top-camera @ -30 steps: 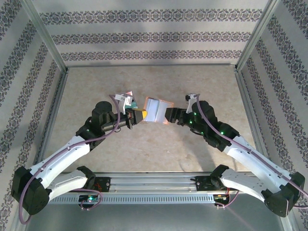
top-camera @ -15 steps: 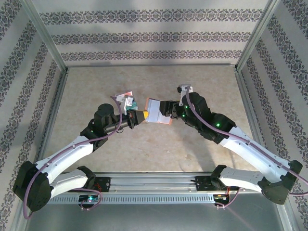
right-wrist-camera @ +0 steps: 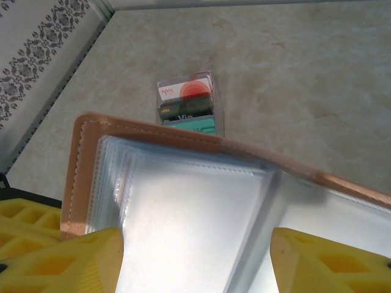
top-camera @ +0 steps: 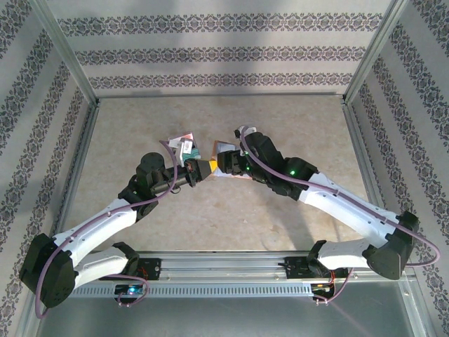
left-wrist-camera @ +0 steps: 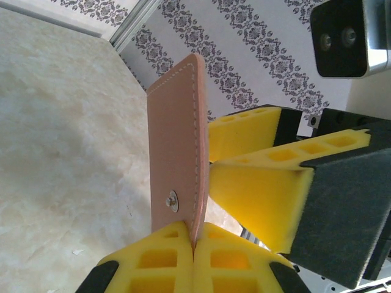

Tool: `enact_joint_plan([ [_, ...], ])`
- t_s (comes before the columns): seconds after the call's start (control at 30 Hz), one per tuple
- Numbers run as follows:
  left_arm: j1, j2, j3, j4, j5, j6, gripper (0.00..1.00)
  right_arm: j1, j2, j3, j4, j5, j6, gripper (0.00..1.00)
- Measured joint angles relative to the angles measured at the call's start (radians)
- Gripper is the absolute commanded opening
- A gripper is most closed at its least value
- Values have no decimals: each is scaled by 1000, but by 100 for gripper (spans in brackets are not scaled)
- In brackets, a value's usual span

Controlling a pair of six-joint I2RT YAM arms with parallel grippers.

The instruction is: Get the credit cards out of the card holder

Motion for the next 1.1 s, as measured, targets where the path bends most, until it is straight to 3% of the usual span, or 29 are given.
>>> enact_joint_plan([
  [0.2, 0, 0, -10, 13, 3, -7, 0, 0, 16, 18, 0, -5, -6, 65],
  [0.53, 0, 0, -11, 13, 2, -11, 0, -21, 9, -4, 5, -6, -1, 56],
  [1.1, 0, 0, -39, 34, -26, -31, 0, -176, -196, -168, -73, 46, 27, 55],
])
